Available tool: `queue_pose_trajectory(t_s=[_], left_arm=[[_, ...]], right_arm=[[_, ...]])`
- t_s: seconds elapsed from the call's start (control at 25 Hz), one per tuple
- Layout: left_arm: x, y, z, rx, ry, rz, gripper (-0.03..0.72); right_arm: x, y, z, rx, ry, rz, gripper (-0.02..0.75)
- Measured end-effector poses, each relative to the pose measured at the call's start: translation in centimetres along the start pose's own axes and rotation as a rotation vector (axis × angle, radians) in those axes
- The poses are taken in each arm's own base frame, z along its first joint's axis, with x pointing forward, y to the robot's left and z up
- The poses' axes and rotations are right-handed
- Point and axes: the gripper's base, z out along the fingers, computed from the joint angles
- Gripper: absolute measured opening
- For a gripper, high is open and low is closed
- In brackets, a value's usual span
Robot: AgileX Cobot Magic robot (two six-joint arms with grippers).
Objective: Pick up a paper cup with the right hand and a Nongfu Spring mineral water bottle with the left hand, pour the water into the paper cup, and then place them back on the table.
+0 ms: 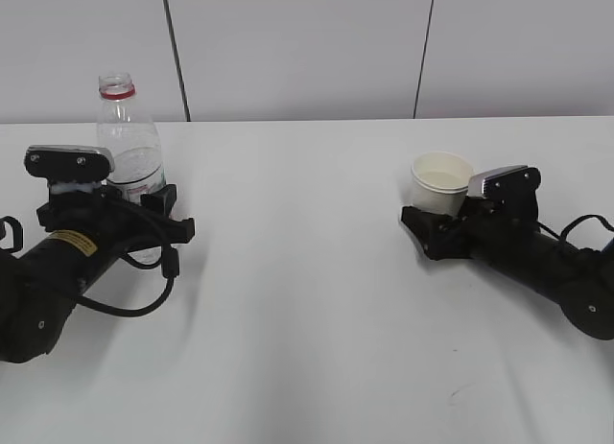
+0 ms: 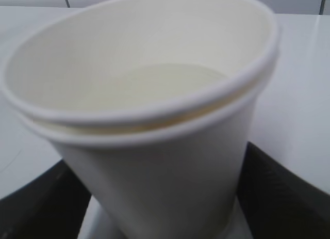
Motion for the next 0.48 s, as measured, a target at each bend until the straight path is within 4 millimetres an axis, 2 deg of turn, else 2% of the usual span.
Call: queue_pose_trajectory(t_s=[0.48], left_arm=[[0.0, 0.0, 0.0, 0.0, 0.0, 0.0, 0.327]], right_arm=[[0.3, 0.3, -1.8, 0.067, 0.017, 0.028, 0.629]])
